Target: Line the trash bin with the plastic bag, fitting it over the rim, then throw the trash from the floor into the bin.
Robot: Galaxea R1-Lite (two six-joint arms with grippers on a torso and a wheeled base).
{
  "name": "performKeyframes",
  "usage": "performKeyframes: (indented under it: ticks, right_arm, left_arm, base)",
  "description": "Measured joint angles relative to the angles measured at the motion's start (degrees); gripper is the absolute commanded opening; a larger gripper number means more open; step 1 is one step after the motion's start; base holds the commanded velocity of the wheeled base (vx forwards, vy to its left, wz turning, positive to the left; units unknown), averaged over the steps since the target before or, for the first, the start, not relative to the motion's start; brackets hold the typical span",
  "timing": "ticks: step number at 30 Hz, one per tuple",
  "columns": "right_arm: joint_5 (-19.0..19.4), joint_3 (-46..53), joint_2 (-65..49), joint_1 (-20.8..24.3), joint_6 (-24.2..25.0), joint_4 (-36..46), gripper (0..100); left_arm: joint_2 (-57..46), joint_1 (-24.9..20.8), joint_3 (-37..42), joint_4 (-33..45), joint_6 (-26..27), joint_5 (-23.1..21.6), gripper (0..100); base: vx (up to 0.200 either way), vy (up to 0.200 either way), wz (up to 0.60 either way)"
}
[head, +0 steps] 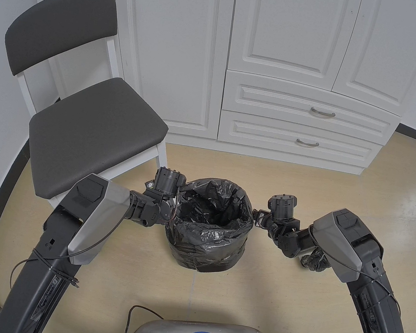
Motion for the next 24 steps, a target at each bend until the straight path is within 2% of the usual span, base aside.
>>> performKeyframes:
  ticks: [16, 24]
  right_arm:
    - [-0.07, 1.21, 0.11, 0.35, -0.4, 0.05, 100]
    - [0.37, 9.23, -1.77, 1.27, -2.71, -0.13, 100]
  left_arm:
    - [1.16, -0.26, 0.02, 0.35, 0.4, 0.13, 100]
    - [-2.12, -0.23, 3.5, 0.67, 1.34, -0.5, 100]
  base:
    - [0.0, 0.0, 0.0]
    - [0.0, 0.0, 0.0]
